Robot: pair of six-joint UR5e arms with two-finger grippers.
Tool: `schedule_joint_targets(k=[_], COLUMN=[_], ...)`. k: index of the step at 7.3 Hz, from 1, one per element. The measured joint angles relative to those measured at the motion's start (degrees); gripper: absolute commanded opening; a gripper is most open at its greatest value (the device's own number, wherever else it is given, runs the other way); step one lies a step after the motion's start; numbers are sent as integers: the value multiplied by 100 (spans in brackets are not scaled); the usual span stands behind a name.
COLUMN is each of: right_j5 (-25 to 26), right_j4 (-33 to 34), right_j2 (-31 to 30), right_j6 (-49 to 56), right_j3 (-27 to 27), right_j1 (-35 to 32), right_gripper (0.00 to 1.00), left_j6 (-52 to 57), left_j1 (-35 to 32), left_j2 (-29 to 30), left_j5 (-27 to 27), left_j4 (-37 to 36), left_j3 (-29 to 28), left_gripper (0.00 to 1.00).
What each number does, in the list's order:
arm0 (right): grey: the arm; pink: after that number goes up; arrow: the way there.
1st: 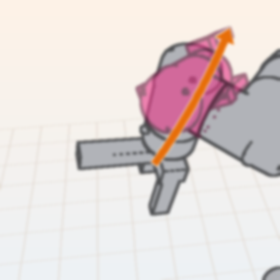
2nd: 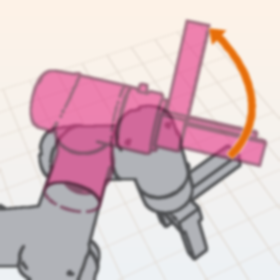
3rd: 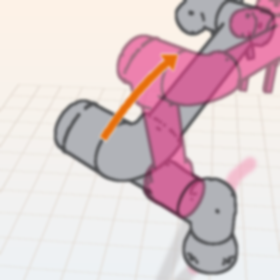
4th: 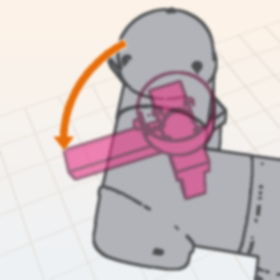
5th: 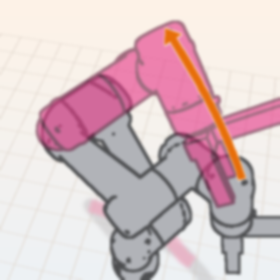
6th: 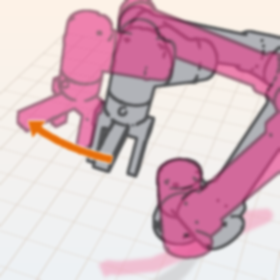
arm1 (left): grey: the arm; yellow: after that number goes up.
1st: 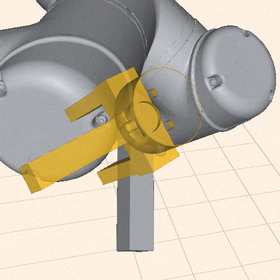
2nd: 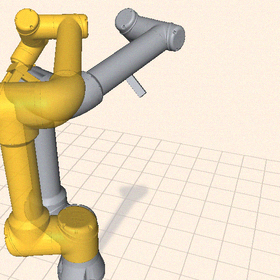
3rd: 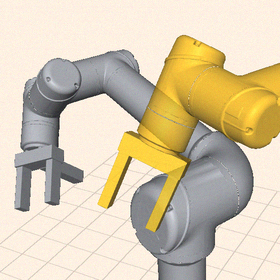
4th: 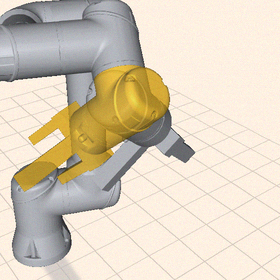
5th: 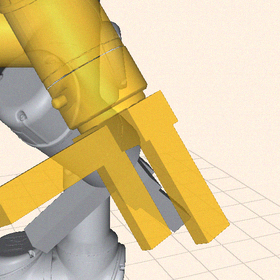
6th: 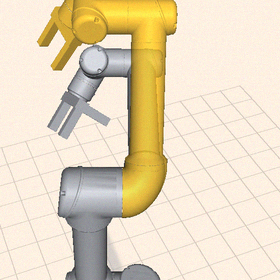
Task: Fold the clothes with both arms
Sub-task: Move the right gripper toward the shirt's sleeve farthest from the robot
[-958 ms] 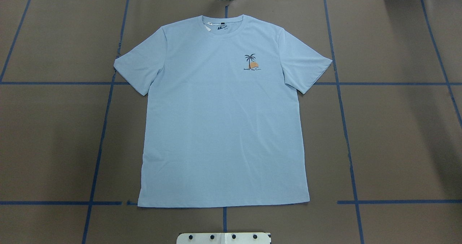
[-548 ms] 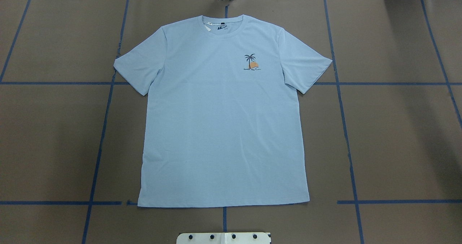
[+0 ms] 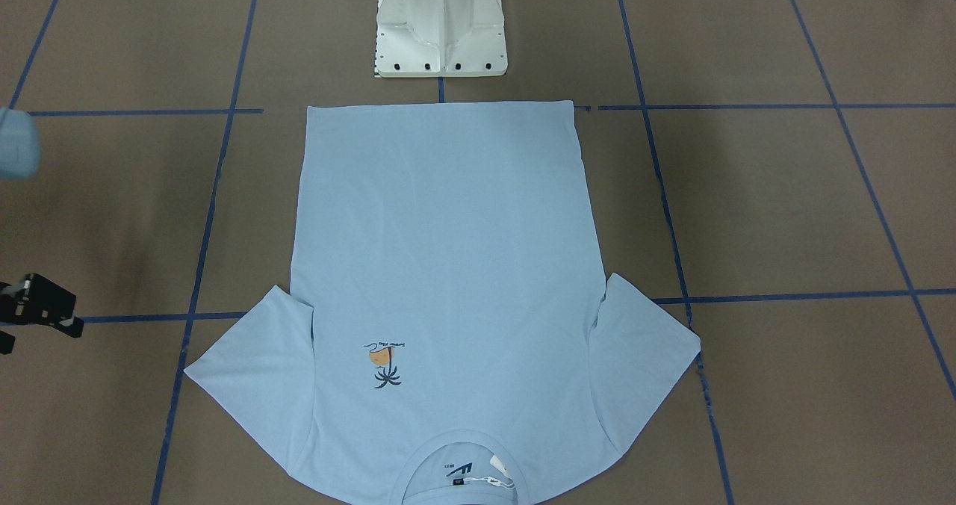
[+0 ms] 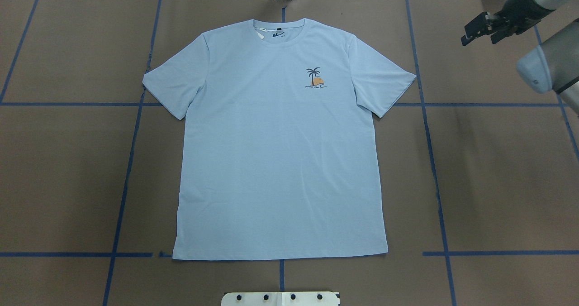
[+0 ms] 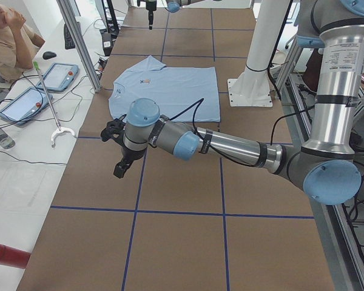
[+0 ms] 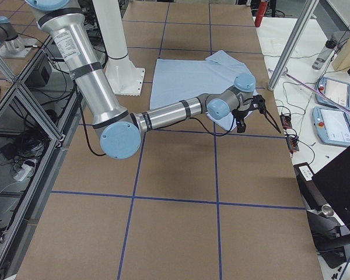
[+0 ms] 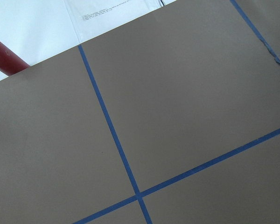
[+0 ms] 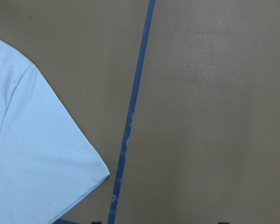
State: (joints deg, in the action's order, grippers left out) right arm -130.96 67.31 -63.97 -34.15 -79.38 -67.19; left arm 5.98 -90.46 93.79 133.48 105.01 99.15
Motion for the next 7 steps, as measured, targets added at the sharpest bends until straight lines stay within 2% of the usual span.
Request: schedule_joint_targets(k=[2,5,7], right_j5=[626,1304,1501], right_j4=[-1026,-1359,-1697], right_j2=[174,292,376], right_j6=[-969,-1491,-1581], right_j3=[555,773,1125], right_j1=[573,1150,1303], right_gripper=[72,62,60], left_j6=[0,0,0], left_j1=[2,2,2], left_j2=[54,69,69], left_j5=[2,2,2], left_j4=[2,-3,-6], left_j3=[-34,-26,-10], left_gripper=[100,100,100])
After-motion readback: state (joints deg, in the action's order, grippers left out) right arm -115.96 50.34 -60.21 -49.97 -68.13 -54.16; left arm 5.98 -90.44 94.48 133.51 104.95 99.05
